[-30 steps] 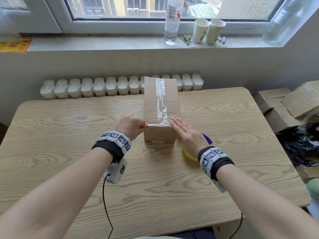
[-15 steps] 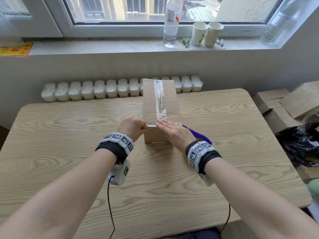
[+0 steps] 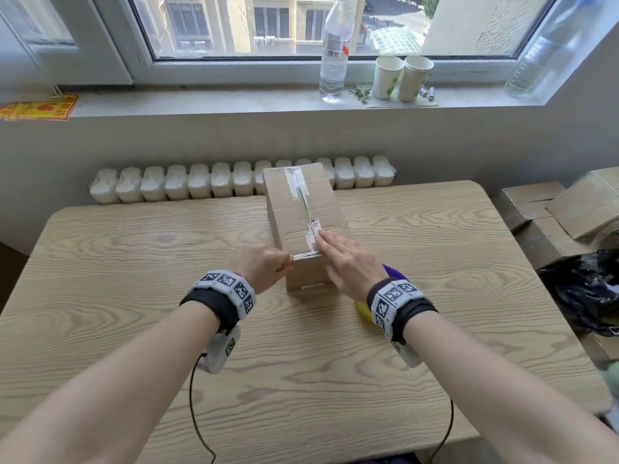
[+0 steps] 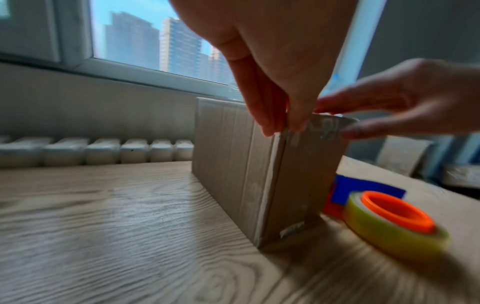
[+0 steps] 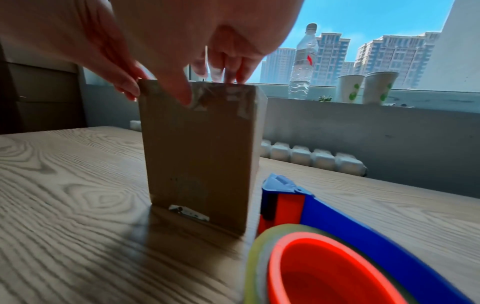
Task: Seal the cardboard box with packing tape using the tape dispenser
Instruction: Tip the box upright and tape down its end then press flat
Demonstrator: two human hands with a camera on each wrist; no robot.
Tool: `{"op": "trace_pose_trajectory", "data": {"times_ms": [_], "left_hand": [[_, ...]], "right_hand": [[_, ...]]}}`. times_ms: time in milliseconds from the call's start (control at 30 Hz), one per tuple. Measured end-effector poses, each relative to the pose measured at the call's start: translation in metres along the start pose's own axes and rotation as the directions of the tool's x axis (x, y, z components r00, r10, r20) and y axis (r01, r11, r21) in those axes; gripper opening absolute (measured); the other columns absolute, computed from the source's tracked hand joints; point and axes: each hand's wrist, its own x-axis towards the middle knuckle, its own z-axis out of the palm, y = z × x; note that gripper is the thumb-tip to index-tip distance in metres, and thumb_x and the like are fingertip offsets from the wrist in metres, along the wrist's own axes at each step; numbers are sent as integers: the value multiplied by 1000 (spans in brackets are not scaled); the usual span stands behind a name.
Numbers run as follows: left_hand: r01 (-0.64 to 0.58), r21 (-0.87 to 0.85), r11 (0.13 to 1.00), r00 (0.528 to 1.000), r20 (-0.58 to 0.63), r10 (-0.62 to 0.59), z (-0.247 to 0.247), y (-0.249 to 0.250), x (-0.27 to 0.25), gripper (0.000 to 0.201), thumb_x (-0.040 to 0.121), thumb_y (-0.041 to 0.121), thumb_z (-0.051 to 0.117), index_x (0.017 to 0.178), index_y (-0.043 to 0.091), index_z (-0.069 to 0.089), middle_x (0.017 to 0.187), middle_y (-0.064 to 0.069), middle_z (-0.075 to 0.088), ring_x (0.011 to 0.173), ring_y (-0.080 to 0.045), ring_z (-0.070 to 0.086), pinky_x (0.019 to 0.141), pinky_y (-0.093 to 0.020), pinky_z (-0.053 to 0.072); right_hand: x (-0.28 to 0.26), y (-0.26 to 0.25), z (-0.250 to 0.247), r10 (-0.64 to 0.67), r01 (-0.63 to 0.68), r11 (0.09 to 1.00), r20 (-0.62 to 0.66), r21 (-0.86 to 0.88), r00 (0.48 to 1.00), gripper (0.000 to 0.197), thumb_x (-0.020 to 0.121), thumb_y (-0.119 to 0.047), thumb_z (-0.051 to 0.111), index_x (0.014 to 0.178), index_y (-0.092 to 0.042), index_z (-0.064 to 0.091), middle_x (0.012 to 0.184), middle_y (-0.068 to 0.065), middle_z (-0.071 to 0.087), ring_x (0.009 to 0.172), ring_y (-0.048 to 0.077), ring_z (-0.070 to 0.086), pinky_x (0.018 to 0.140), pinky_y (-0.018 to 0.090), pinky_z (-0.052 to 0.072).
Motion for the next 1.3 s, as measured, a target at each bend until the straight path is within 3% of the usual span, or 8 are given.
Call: {"op": "trace_pose_trajectory", "data": {"times_ms": [200, 333, 433, 500, 567, 933, 1133, 1300], "left_hand": [[-77, 56, 995, 995, -61, 81, -9, 6, -16, 32, 80, 24, 41, 91, 22, 71, 66, 6, 65, 47, -13, 59, 38, -18, 34], [88, -6, 996, 987, -136, -88, -17, -6, -14, 37, 78, 5, 57, 115, 6, 60, 93, -8, 67, 66, -21, 64, 44, -19, 38], [161, -36, 986, 983, -81, -163, -15, -18, -11, 40, 87, 16, 48, 126, 6, 51, 124, -12, 60, 105, -27, 62, 76, -32, 53], [197, -85, 977, 980, 37, -194, -14, -27, -8, 58, 89, 40, 22, 138, 12, 39, 145, -7, 42, 133, -23, 41, 107, -35, 35], [213, -86, 973, 970, 136, -200, -13, -33, -6, 67, 87, 49, 8, 145, 19, 24, 156, 0, 21, 144, -14, 17, 119, -35, 15], [132, 38, 990, 956, 259, -138, 10, -42, 6, 79, 76, 58, -7, 147, 27, 4, 158, 10, 3, 145, -9, 0, 117, -31, -4], [320, -36, 947, 924, 231, -303, 2, -71, 3, 57, 96, 47, 20, 147, 27, 5, 158, 9, 6, 145, -9, 1, 120, -32, 1], [315, 27, 949, 924, 221, -313, -7, -77, -7, 57, 96, 47, 18, 148, 25, 5, 158, 8, 5, 145, -10, -1, 119, -32, 0]], "right_hand": [[2, -17, -2, 119, -124, 986, 56, 110, 991, 70, 92, -47, 46, 148, -12, 22, 158, 3, 15, 145, 14, 16, 117, 24, 4], [19, -32, 4, 166, -173, 982, 95, 75, 982, 85, 87, -61, 41, 149, -10, 13, 159, 6, 8, 147, 15, 7, 115, 25, 0], [30, -43, 10, 240, -247, 967, 107, 58, 965, 92, 84, -66, 39, 149, -8, 12, 159, 9, 7, 147, 17, 6, 117, 30, 1], [34, -48, 12, 274, -281, 956, 85, 81, 958, 89, 83, -63, 44, 149, -8, 16, 159, 8, 12, 147, 18, 9, 117, 31, 2], [35, -49, 12, 279, -286, 947, 63, 144, 958, 84, 82, -55, 50, 147, -9, 23, 158, 7, 17, 146, 17, 12, 119, 31, 4], [13, -19, 2, 51, -65, 985, 89, 162, 995, 83, 66, -44, 36, 144, -18, 30, 157, -6, 19, 145, 5, 10, 119, 29, -1], [13, -9, -3, 33, -58, 981, 134, 187, 990, 77, 71, -37, 50, 143, -23, 29, 156, -12, 19, 143, 0, 11, 117, 22, -5], [15, -6, -6, 51, -75, 983, 140, 167, 989, 73, 71, -31, 51, 141, -23, 32, 156, -12, 20, 143, 0, 11, 117, 22, -7]]}}
